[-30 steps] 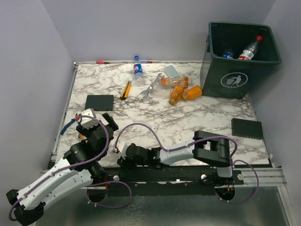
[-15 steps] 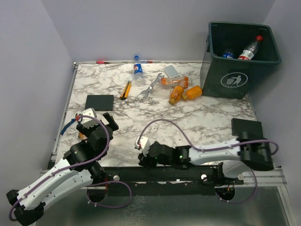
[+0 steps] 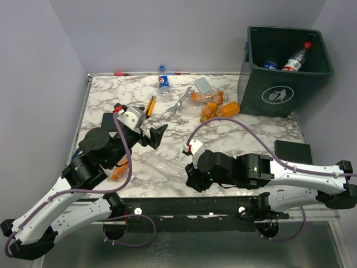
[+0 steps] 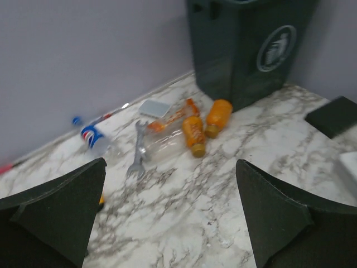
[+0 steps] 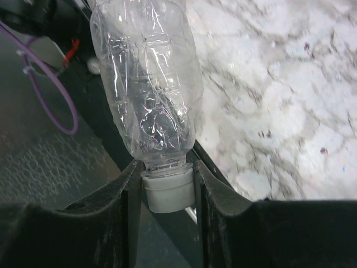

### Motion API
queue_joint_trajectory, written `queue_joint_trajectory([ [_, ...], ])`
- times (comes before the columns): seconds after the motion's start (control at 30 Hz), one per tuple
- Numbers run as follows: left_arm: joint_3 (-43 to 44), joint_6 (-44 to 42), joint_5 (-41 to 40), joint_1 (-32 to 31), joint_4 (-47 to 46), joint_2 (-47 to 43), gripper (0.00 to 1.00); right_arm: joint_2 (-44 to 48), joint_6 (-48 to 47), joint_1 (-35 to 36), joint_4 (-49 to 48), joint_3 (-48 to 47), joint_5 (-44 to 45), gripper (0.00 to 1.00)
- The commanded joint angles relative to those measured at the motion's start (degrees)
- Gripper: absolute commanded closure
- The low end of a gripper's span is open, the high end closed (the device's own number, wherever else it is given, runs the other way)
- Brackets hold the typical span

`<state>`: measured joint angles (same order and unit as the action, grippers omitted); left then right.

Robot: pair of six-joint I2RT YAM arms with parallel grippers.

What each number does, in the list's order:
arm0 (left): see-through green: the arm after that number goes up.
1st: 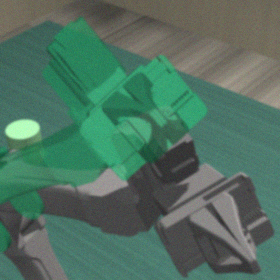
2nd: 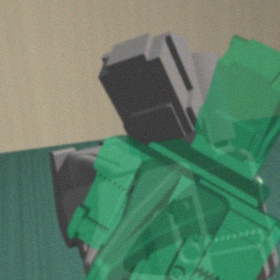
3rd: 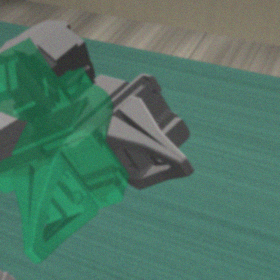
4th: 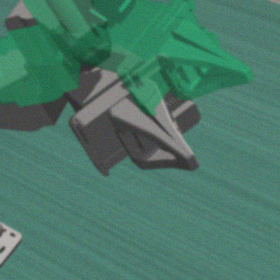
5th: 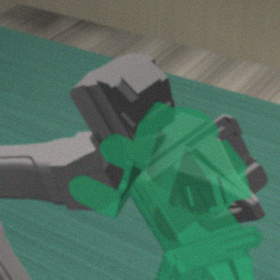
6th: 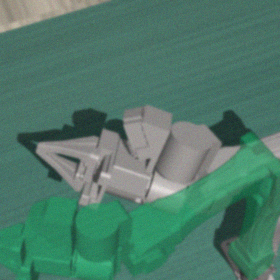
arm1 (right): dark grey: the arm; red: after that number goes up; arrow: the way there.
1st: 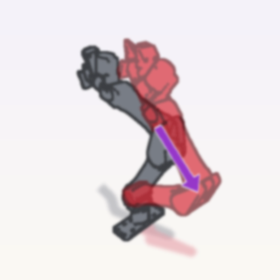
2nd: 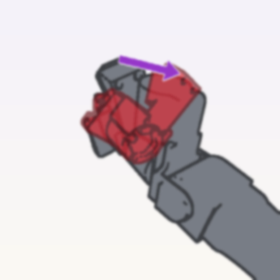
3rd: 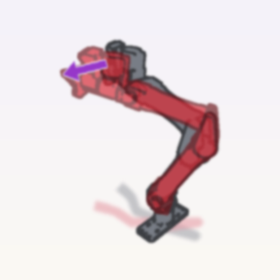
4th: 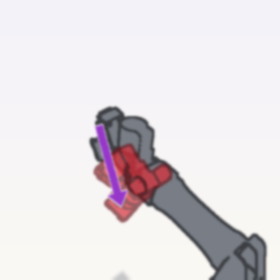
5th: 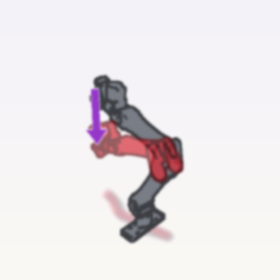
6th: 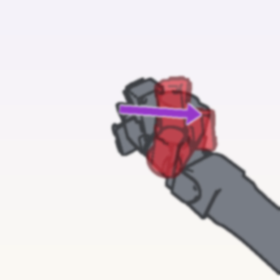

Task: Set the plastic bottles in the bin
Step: Pick up the plastic bottle from the corner of the board, then place the plastic bottle in the trash bin.

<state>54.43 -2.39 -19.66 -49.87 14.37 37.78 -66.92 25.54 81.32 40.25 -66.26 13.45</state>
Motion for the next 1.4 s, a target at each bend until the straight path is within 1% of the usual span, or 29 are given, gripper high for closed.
queue_joint_trajectory([
  [0.0,12.08,-14.55,33.23,0.12,11.90,6.01,0.01,0.87,2.76,-0.15,19.18,-3.82,-1.65,1.00],
  [0.03,14.55,-16.97,34.78,0.10,18.02,8.15,0.01,1.68,3.16,-0.10,20.83,-4.66,-2.12,1.00],
  [0.1,17.00,-22.60,36.80,-0.11,26.13,10.42,0.01,3.36,3.58,-0.14,23.32,-6.49,-2.70,1.00],
  [0.17,15.41,-27.26,36.33,-1.21,29.86,10.58,0.01,5.02,3.68,-0.10,25.06,-8.76,-3.14,1.00],
  [0.23,14.15,-29.08,35.74,-1.95,32.50,11.09,0.01,5.97,3.36,-0.05,26.55,-11.40,-2.99,1.00],
  [0.3,12.86,-29.76,37.21,-2.30,33.50,11.49,0.02,6.03,3.40,-0.14,28.30,-13.98,-1.69,1.00],
  [0.4,10.88,-28.94,40.19,-2.68,32.85,11.90,0.05,5.60,2.81,-0.12,29.72,-16.44,-0.40,1.00],
  [0.5,9.69,-28.81,41.29,-3.32,31.65,12.14,0.06,4.60,1.96,-0.09,29.72,-17.50,-0.93,1.00],
  [0.7,10.83,-28.83,44.22,-3.98,29.51,12.12,0.04,2.06,0.89,-0.07,30.28,-18.16,0.56,1.00],
  [0.73,11.55,-27.84,46.51,-4.55,28.99,12.32,0.01,0.93,0.53,-0.05,31.52,-19.94,4.88,1.00],
  [0.87,9.66,-26.90,47.17,-4.76,28.47,12.61,0.01,-0.31,-0.75,-0.08,32.04,-23.68,6.75,1.00],
  [1.07,6.80,-26.15,48.44,-4.90,25.49,13.16,0.01,-2.46,-3.59,-0.11,30.26,-27.64,4.18,1.00],
  [1.2,5.23,-26.18,46.35,-4.89,22.61,13.27,0.01,-3.50,-4.87,-0.05,29.05,-29.06,1.48,1.00],
  [1.3,4.52,-26.37,44.52,-4.89,21.94,14.06,0.05,-3.66,-5.19,-0.07,28.38,-30.25,0.18,1.00],
  [1.37,4.14,-26.28,43.92,-4.89,21.91,14.60,0.10,-3.43,-5.18,-0.09,28.03,-31.09,-0.50,1.00],
])
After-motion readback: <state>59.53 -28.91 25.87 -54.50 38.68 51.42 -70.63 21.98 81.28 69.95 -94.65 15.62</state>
